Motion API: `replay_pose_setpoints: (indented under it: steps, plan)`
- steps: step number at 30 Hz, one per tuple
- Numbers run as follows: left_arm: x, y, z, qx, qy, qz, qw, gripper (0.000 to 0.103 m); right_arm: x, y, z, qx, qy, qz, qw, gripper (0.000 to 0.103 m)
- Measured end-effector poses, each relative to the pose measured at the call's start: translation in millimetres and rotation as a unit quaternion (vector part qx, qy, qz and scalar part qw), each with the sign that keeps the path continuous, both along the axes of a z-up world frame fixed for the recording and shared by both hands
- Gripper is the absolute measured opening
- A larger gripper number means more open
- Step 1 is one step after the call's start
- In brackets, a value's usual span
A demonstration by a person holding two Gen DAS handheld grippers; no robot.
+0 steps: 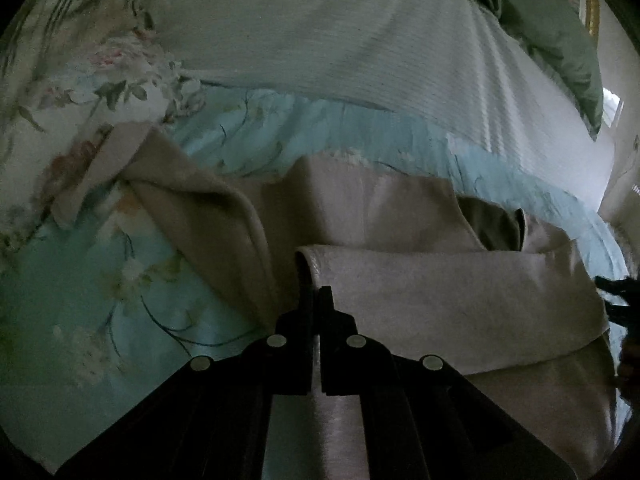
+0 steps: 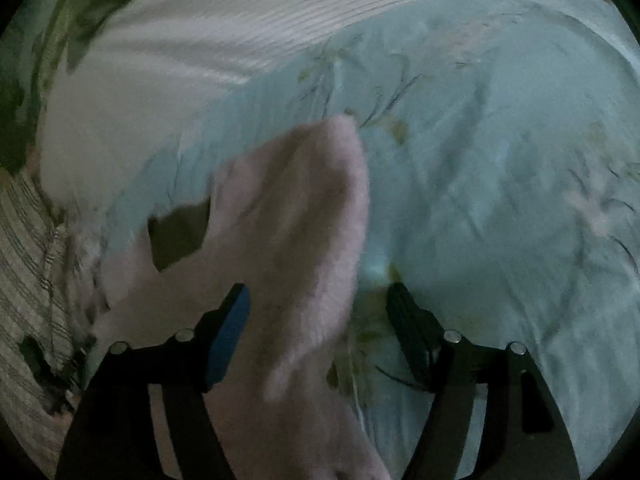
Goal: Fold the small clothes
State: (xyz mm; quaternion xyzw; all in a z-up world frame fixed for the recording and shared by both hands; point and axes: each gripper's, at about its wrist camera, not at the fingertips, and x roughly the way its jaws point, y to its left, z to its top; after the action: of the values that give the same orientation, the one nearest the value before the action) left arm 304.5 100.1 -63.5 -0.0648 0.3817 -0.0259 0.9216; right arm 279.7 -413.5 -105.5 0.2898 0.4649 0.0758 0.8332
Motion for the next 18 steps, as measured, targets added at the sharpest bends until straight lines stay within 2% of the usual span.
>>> replay_pose_setpoints:
  steps: [2,4,7,8,10,11,12,18]
  plan:
    - [2,-6,-2,0.000,0.005,-0.006,1.0000,0.000,-8,-13,10,0.005,-0.022,-0.028,0.999,0.009]
    - [2,-15,0,0.008,0.004,-0.018,0.9998,0.000,-11,-20,15,-0.025,-0.024,-0.048,0.998,0.009]
    - [7,-35,0,0.036,0.013,-0.037,0.9986,0.000,-5,-17,1,-0.054,0.023,-0.040,0.997,0.013]
    - [11,-40,-2,0.046,0.019,-0.038,0.9980,0.000,-10,-15,6,-0.069,0.018,-0.046,0.996,0.018]
    - [17,-47,-12,0.079,0.032,-0.031,0.9959,0.001,-26,-15,22,-0.085,-0.007,-0.065,0.994,0.041]
    - [18,-48,-17,0.085,0.048,-0.026,0.9949,0.001,-37,-17,31,-0.081,-0.029,-0.075,0.993,0.062]
    - [17,-47,-20,0.085,0.060,-0.024,0.9943,0.002,-50,-18,40,-0.076,-0.051,-0.083,0.992,0.073]
    - [-18,-53,-11,0.078,0.061,-0.032,0.9946,0.005,-87,-1,58,-0.009,-0.070,-0.044,0.997,0.073]
